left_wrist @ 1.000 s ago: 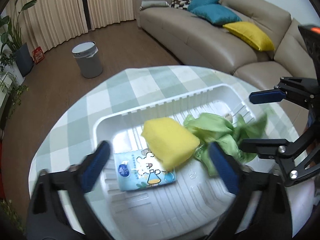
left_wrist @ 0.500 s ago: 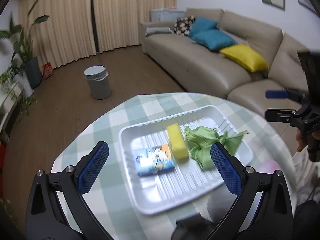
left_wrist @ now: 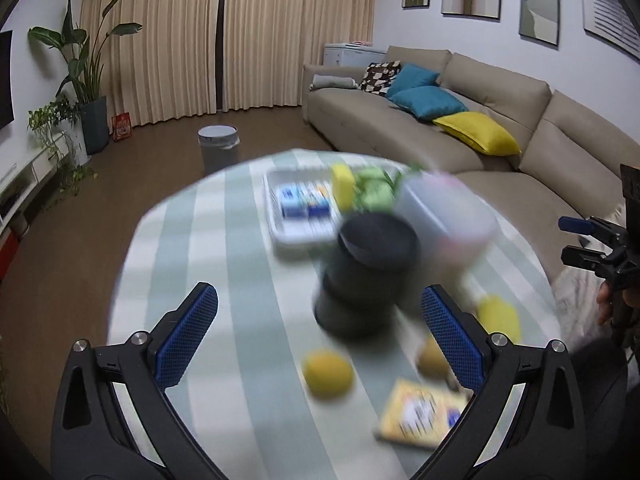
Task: Organize soft objects
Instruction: 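Move both tools back toward the remaining items on the table, then grasp the yellow tissue pack with the left tool while the right tool grasps a yellow sponge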
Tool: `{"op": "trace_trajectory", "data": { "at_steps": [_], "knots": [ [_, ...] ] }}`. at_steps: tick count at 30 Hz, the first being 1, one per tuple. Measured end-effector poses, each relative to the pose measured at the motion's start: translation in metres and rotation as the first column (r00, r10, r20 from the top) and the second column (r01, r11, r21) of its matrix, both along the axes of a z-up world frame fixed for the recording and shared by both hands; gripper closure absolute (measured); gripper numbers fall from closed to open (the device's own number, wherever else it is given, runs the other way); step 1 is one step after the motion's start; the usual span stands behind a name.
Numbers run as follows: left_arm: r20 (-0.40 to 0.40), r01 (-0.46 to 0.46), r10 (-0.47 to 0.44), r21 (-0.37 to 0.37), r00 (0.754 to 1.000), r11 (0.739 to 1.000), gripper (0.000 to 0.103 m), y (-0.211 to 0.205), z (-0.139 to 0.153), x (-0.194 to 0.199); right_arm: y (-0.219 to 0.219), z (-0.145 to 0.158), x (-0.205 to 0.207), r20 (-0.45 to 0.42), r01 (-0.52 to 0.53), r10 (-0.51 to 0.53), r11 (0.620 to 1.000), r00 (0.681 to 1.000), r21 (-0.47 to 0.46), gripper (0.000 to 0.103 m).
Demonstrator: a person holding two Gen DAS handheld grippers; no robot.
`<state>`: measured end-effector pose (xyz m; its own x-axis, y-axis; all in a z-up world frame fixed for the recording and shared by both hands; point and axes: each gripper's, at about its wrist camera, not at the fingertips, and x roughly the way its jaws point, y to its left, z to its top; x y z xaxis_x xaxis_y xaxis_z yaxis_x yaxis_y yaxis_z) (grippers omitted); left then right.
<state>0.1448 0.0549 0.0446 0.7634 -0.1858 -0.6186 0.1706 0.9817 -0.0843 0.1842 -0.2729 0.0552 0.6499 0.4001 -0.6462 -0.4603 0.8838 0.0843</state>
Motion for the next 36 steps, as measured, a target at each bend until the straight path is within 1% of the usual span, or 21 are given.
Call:
{"op": "trace_trajectory", "data": {
  "at_steps": [2, 4, 5, 7, 10, 12, 14, 15, 17, 19, 21, 25, 27, 31, 33, 35, 36],
  "knots": [
    [-0.01, 0.011, -0.012, -0.026, 1.0, 1.0, 0.0, -0.008, -0.014, -0.027, 0.003, -0.008, -0.025, -0.001, 0.0, 0.0, 1.0, 1.0, 0.011, 0.0],
    [-0.029, 0.026, -0.027, -0.041, 0.999, 0.999, 0.0, -0.017, -0.025, -0.044, 0.013, -0.018, -0.051, -0.006, 0.001, -0.001, 1.0, 1.0, 0.016, 0.0],
    [-0.046, 0.042, -0.044, -0.039, 0.998, 0.998, 0.0, -0.025, -0.034, -0.054, 0.02, -0.024, -0.065, -0.006, -0.002, 0.003, 1.0, 1.0, 0.015, 0.0],
    [-0.053, 0.062, -0.063, -0.029, 0.997, 0.998, 0.0, -0.035, -0.045, -0.065, 0.031, -0.033, -0.082, -0.005, -0.003, 0.003, 1.0, 1.0, 0.011, 0.0],
    [-0.074, 0.076, -0.077, -0.009, 0.994, 0.997, 0.0, -0.047, -0.064, -0.076, 0.04, -0.041, -0.092, -0.014, 0.008, -0.008, 1.0, 1.0, 0.003, 0.0],
    [-0.09, 0.085, -0.086, -0.007, 0.992, 0.996, 0.0, -0.053, -0.073, -0.075, 0.044, -0.048, -0.088, -0.041, 0.004, -0.005, 1.0, 0.999, -0.003, 0.0],
    [-0.105, 0.091, -0.088, 0.025, 0.991, 0.996, 0.0, -0.059, -0.08, -0.071, 0.048, -0.055, -0.079, -0.076, 0.001, -0.004, 0.999, 0.997, -0.036, 0.0],
    [-0.107, 0.093, -0.09, 0.027, 0.99, 0.995, 0.0, -0.06, -0.081, -0.07, 0.048, -0.058, -0.077, -0.079, 0.007, -0.011, 0.999, 0.997, -0.052, 0.0],
    [-0.115, 0.099, -0.098, 0.009, 0.989, 0.995, 0.0, -0.061, -0.083, -0.067, 0.048, -0.061, -0.069, -0.084, 0.01, -0.016, 0.997, 0.996, -0.076, 0.0],
    [-0.127, 0.104, -0.102, 0.012, 0.987, 0.994, 0.0, -0.062, -0.087, -0.062, 0.052, -0.07, -0.061, -0.113, -0.011, -0.002, 0.994, 0.994, -0.112, 0.0],
    [-0.145, 0.12, -0.116, 0.016, 0.983, 0.993, 0.0, -0.065, -0.091, -0.057, 0.055, -0.077, -0.055, -0.123, -0.024, 0.008, 0.99, 0.992, -0.136, 0.0],
    [-0.175, 0.143, -0.135, 0.035, 0.975, 0.989, 0.0, -0.071, -0.098, -0.051, 0.054, -0.087, -0.042, -0.156, -0.042, 0.02, 0.99, 0.988, -0.137, 0.0],
    [-0.188, 0.145, -0.134, 0.042, 0.973, 0.989, 0.0, -0.072, -0.102, -0.048, 0.055, -0.087, -0.037, -0.157, -0.054, 0.032, 0.99, 0.987, -0.134, 0.0],
    [-0.225, 0.136, -0.123, 0.045, 0.967, 0.99, 0.0, -0.072, -0.109, -0.041, 0.063, -0.092, -0.032, -0.153, -0.089, 0.065, 0.983, 0.986, -0.158, 0.0],
    [-0.24, 0.125, -0.111, 0.046, 0.964, 0.991, 0.0, -0.071, -0.112, -0.038, 0.066, -0.095, -0.03, -0.164, -0.096, 0.068, 0.981, 0.984, -0.17, 0.002],
    [-0.242, 0.125, -0.111, 0.045, 0.964, 0.991, 0.0, -0.072, -0.112, -0.037, 0.067, -0.097, -0.029, -0.172, -0.103, 0.073, 0.98, 0.982, -0.17, 0.012],
    [-0.245, 0.125, -0.109, 0.049, 0.963, 0.991, 0.0, -0.072, -0.112, -0.036, 0.067, -0.097, -0.028, -0.173, -0.101, 0.071, 0.98, 0.982, -0.169, 0.015]
  ]
}}
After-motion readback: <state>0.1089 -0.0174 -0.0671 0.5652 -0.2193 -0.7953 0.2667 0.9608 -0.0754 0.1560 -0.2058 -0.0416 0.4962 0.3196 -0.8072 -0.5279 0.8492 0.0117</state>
